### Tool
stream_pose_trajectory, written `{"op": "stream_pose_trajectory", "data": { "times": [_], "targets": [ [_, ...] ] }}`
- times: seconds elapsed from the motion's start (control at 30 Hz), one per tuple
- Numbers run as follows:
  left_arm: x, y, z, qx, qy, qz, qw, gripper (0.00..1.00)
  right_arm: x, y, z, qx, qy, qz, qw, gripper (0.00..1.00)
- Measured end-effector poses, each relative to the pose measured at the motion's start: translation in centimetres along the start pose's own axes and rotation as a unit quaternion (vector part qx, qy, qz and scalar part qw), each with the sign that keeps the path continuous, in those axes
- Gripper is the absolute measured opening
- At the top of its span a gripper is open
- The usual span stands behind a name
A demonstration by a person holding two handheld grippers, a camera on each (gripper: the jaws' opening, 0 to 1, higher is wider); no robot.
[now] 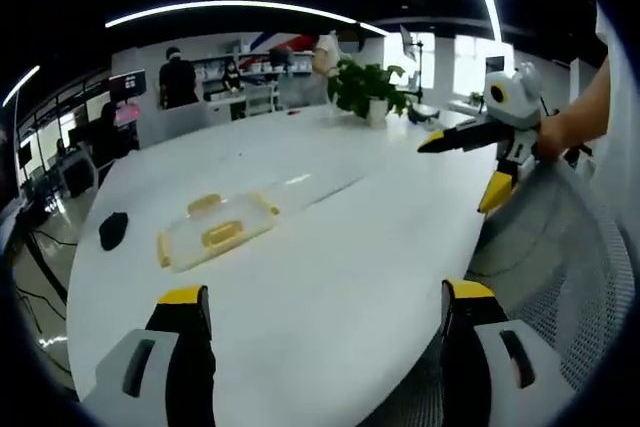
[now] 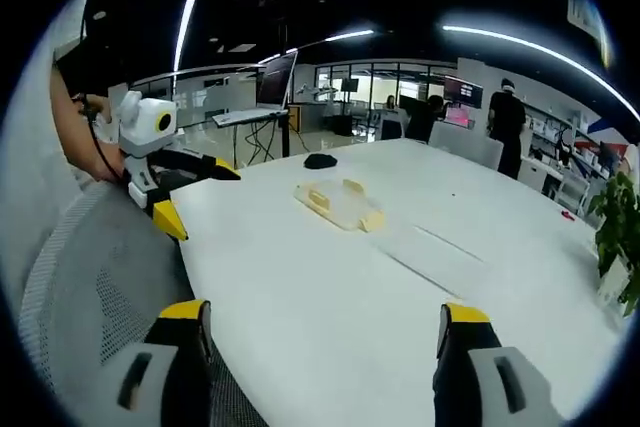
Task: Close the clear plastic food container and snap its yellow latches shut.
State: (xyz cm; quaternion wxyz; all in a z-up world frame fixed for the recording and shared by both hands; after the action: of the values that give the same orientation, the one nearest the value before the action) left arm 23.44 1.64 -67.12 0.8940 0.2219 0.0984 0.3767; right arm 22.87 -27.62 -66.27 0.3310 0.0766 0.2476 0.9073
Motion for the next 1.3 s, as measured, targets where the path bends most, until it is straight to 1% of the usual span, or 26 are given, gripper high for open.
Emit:
{"op": "stream_pose_trajectory", "data": {
  "times": [0.07, 0.2, 0.27, 0.33, 0.47, 0.53, 0.67, 0.8, 0.9, 1.0, 1.17, 1.3],
  "targets": [
    [0.0, 0.2, 0.1, -0.002, 0.002, 0.010, 1.0000, 0.93, 0.0, 0.1, 0.0, -0.001, 0.002, -0.002, 1.0000, 0.94],
    [0.1, 0.2, 0.1, 0.002, 0.002, 0.013, 0.9999, 0.92, 0.0, -0.1, -0.3, 0.004, -0.006, 0.006, 1.0000, 0.94],
    [0.3, 0.2, 0.1, -0.006, 0.010, 0.015, 0.9998, 0.92, 0.0, -0.1, -0.1, 0.001, -0.007, 0.009, 0.9999, 0.94],
    [0.2, 0.3, 0.1, -0.004, 0.010, 0.016, 0.9998, 0.92, 0.0, -0.1, -0.2, 0.001, -0.009, 0.008, 0.9999, 0.94],
    [-0.1, 0.1, 0.3, -0.002, 0.007, 0.010, 0.9999, 0.92, 0.0, -0.1, -0.4, 0.011, -0.005, 0.007, 0.9999, 0.93],
    [-0.1, 0.1, 0.2, -0.001, 0.006, 0.007, 1.0000, 0.92, 0.0, -0.1, -0.3, 0.009, -0.008, 0.007, 0.9999, 0.93],
    [0.0, 0.1, 0.2, -0.003, 0.008, 0.005, 0.9999, 0.92, 0.3, -0.2, -0.2, 0.014, 0.006, 0.010, 0.9998, 0.93],
    [-0.3, 0.0, 0.2, 0.002, 0.011, -0.007, 0.9999, 0.93, 0.2, -0.5, -0.3, 0.020, -0.001, 0.011, 0.9997, 0.93],
    [-0.2, 0.0, 0.2, 0.004, 0.010, -0.007, 0.9999, 0.92, 0.1, -0.7, -0.4, 0.028, 0.001, 0.012, 0.9995, 0.94],
    [-0.1, 0.1, 0.2, 0.005, 0.020, -0.007, 0.9998, 0.92, 0.1, -0.7, -0.1, 0.024, -0.002, 0.012, 0.9996, 0.94],
    [-0.1, 0.0, 0.3, 0.007, 0.012, -0.010, 0.9999, 0.91, -0.1, -1.2, -0.1, 0.031, -0.005, 0.015, 0.9994, 0.93],
    [-0.1, -0.2, 0.4, 0.011, 0.001, -0.014, 0.9998, 0.91, -0.2, -1.7, 0.3, 0.029, -0.005, 0.017, 0.9994, 0.93]
  ]
}}
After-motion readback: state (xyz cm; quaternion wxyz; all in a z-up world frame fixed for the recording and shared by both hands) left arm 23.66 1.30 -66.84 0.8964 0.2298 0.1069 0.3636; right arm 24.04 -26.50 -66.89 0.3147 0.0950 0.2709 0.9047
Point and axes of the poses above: the point that each gripper's makers call its tool centre point, and the gripper's own axes: y roughly backward along the fingers, x roughly to its left, z roughly out of its top, the point moved 9 cm from there along y, roughly backward along the fingers, and after that the axes turned 1 degree about z, right-handed, at the moved point
